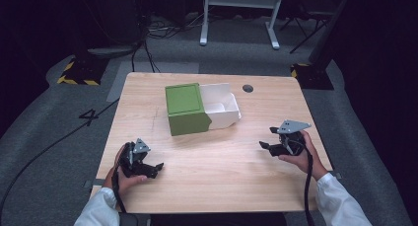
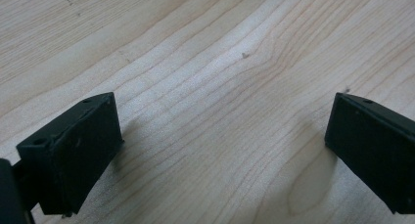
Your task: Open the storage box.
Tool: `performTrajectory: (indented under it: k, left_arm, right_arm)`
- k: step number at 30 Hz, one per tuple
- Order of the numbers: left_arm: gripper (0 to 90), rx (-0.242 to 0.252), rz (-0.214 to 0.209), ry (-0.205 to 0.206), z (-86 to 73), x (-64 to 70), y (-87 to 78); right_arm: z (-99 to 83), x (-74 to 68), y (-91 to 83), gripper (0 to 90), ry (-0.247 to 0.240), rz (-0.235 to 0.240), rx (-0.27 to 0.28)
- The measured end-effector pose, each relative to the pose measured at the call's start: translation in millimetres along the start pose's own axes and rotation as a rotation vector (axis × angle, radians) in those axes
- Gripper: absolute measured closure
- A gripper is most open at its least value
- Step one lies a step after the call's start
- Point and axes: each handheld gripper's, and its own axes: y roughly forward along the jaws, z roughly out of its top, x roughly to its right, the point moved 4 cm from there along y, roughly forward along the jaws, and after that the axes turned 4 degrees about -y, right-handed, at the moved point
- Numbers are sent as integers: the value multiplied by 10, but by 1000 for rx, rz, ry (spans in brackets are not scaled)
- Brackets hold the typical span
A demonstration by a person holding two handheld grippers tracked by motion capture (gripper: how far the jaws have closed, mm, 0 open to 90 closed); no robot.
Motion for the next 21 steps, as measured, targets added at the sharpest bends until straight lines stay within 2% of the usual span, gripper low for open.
performTrajectory:
  k: [3,6,9,10,11,13,14,21]
  left_arm:
    - [5,0,0,0,0,0,0]
    - [5,0,-1,0,0,0,1]
    - [5,0,-1,-1,0,1,1]
    - [5,0,-1,-1,0,1,1]
    - [5,0,-1,0,0,0,0]
    - [5,0,-1,0,0,0,1]
    - [5,0,-1,0,0,0,1]
    - [2,2,-5,1,5,-2,7]
  right_arm:
    - [-153,-57,1,263,-10,-1,-34]
    - [-226,-79,-14,262,-7,-2,-39]
    - [-377,-139,-70,250,15,22,-35]
    - [-377,-139,-70,250,15,22,-35]
    - [-469,-172,-91,242,16,24,-46]
    - [-500,-180,-97,243,19,26,-50]
    - [-579,-188,-112,234,30,21,-59]
    - [-826,-200,-152,202,90,5,-81]
